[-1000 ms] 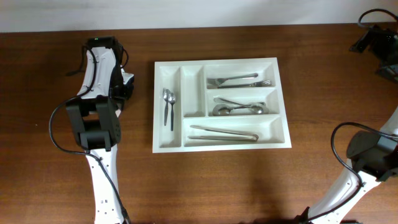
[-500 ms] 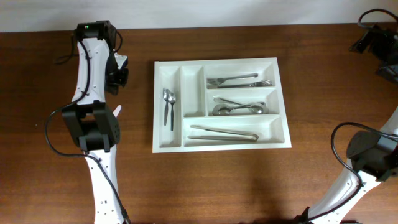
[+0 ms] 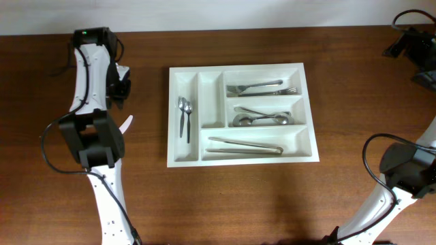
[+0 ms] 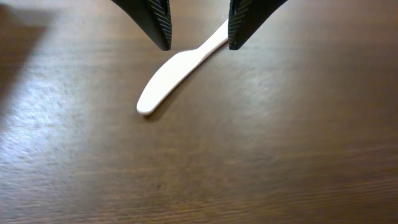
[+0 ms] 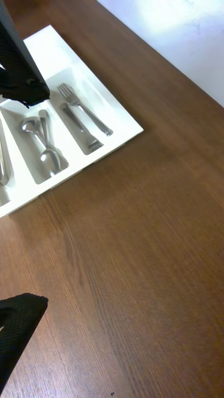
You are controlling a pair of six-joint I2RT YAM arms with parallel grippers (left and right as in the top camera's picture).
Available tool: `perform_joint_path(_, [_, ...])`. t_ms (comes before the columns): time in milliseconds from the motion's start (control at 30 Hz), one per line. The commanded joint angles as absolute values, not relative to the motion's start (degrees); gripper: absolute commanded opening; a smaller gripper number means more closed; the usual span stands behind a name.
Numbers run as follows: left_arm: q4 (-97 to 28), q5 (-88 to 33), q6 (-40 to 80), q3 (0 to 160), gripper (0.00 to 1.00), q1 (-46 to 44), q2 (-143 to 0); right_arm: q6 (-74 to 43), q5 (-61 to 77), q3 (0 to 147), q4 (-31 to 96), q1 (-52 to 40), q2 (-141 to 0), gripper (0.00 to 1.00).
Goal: Pack container
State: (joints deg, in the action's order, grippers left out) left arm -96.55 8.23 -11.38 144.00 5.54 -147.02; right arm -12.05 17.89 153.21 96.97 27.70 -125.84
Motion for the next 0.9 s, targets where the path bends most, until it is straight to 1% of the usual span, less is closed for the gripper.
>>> perform_joint_path(0, [-96.73,8.86,-12.36,144.24,0.36,5.37,-132.53,-12.32,17.37,152.99,97.32,27.4,-126.15,0.99])
perform_joint_path(67, [-96.73,8.91,-13.63,144.24,0.38,5.76,-127.83,-12.32,17.37,152.99,97.32,27.4,-126.15,0.99])
perform_joint_path(167, [-96.71,8.6,-15.81,143.44,0.47,7.51,-122.61,-12.32,17.34,152.99,97.32,27.4,-126.15,0.99])
perform_joint_path(233, [-96.71,5.04,-18.76,141.51,0.51,9.56,-120.16,-12.32,17.34,152.99,97.32,27.4,-126.15,0.99])
perform_joint_path(300, [-96.71,0.03,-22.7,138.45,0.53,11.84,-119.04,-12.32,17.34,152.99,97.32,27.38,-126.15,0.99])
perform_joint_path(367, [-96.71,-2.55,-26.44,134.28,0.53,13.85,-118.91,-12.32,17.37,152.99,97.32,27.38,-126.15,0.99])
perform_joint_path(500, [-94.43,-2.61,-32.64,122.67,0.53,16.4,-118.91,-12.32,17.37,152.99,97.32,27.38,-126.15,0.99])
perform_joint_path(700, [-81.65,-2.59,-40.34,107.18,0.52,17.56,-118.91,-12.32,17.34,152.99,97.1,27.4,-126.15,0.99])
perform_joint_path(867, [-72.53,-1.15,-43.66,99.18,0.52,17.26,-118.91,-12.32,17.34,152.99,97.03,27.4,-126.15,0.99])
